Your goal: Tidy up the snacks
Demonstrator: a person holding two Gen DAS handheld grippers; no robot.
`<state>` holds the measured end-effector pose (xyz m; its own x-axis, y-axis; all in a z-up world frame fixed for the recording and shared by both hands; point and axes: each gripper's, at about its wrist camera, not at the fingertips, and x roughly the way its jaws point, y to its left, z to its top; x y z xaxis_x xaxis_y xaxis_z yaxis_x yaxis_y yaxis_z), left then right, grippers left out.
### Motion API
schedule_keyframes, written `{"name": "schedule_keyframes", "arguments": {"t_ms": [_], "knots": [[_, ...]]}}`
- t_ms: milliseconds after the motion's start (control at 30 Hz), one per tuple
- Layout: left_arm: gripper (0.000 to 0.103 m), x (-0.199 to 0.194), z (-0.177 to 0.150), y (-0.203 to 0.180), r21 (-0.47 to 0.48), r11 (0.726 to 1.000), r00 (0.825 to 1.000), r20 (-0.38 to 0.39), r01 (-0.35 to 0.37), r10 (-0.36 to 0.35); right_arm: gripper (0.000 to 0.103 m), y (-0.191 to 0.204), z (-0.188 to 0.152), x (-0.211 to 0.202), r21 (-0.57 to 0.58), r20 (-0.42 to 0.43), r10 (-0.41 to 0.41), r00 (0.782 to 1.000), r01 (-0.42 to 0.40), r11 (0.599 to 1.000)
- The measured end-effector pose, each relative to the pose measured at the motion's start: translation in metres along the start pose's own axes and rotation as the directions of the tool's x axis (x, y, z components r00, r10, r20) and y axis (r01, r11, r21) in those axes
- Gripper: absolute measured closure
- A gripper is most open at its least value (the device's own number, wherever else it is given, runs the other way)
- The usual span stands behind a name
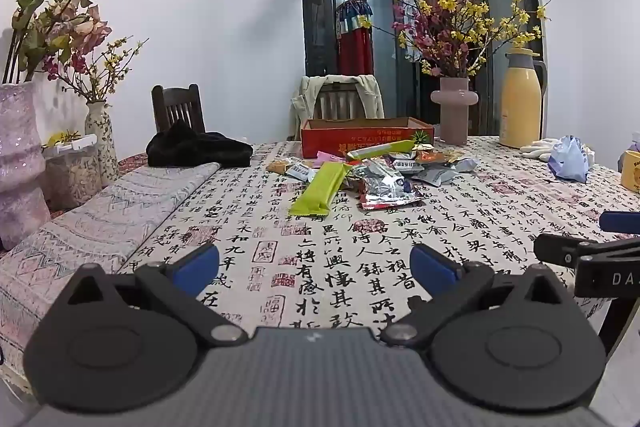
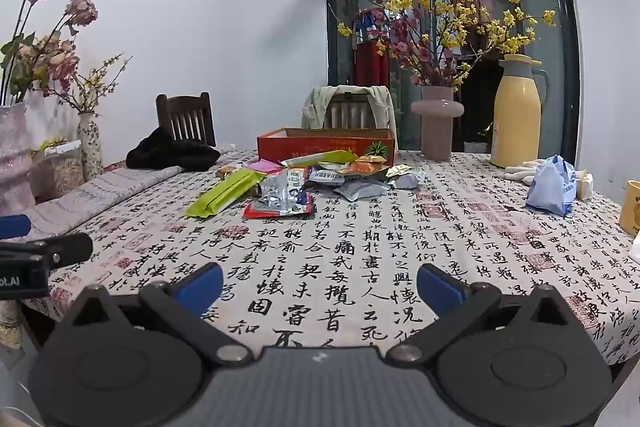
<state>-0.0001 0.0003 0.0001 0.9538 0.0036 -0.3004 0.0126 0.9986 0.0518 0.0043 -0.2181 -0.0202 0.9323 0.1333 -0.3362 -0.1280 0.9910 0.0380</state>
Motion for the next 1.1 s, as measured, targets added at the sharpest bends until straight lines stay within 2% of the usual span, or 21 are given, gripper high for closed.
{"name": "schedule_keyframes", "arguments": {"t_ms": [767,1100], "knots": [[0.000,-0.0012,0.0012,-0.0007,0.009,1.000,1.000,0.019,0.006,-0.006,0.000,-0.0011,0.0029,0.0019,0.000,0.000,-0.016,1.000,0.016,1.000],[0.000,0.0004,0.0006,0.0015,-0.008,1.000,1.000,-0.003,0.006,-0.006,0.000,0.0023,0.0036,0.0026,-0.019,0.002,-0.019,1.000,0.019,1.000]]}}
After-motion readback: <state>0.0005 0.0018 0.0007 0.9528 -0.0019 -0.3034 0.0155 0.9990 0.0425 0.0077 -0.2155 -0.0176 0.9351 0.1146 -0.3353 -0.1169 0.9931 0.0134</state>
